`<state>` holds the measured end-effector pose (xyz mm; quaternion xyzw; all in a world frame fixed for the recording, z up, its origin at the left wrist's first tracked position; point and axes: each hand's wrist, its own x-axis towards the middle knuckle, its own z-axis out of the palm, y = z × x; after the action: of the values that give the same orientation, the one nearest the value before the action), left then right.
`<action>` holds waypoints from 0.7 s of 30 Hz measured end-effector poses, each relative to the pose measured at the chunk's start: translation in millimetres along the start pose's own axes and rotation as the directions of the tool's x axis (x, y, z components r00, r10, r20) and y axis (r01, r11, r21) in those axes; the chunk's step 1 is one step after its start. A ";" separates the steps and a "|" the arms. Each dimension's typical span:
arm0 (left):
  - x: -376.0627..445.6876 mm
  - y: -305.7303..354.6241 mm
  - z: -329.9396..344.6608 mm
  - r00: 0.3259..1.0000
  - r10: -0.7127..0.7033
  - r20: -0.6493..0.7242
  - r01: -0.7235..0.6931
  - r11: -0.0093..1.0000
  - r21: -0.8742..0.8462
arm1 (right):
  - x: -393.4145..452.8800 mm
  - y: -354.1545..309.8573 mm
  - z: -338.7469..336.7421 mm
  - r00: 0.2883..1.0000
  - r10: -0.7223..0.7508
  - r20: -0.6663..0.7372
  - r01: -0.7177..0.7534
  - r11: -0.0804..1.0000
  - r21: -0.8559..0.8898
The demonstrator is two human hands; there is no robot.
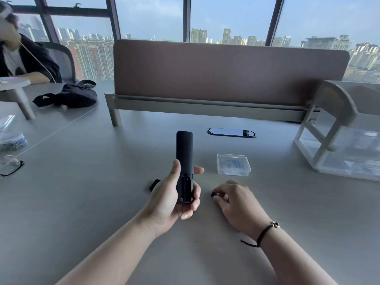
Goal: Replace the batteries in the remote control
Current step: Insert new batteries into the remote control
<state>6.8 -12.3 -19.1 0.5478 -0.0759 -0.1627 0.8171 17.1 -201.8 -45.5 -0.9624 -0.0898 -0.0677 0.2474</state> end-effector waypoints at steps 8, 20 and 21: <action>-0.1 -3.2 3.2 1.000 0.008 -0.020 -0.008 1.000 0.026 | -7.8 -15.3 10.8 0.996 -0.073 -0.053 0.056 0.961 -0.270; -0.7 -1.6 4.5 0.997 0.025 -0.072 -0.026 1.000 -0.014 | -19.1 -17.1 12.5 0.984 -0.027 -0.177 -0.034 0.943 -0.331; -1.0 -1.5 5.0 0.997 0.025 -0.072 -0.027 0.999 -0.018 | -20.2 -16.6 10.6 0.985 -0.023 -0.170 -0.035 0.942 -0.333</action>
<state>4.0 -16.8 -18.4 0.5444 -0.0520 -0.1329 0.8266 -5.1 -185.1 -50.5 -0.9812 -0.0525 -0.1639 0.0873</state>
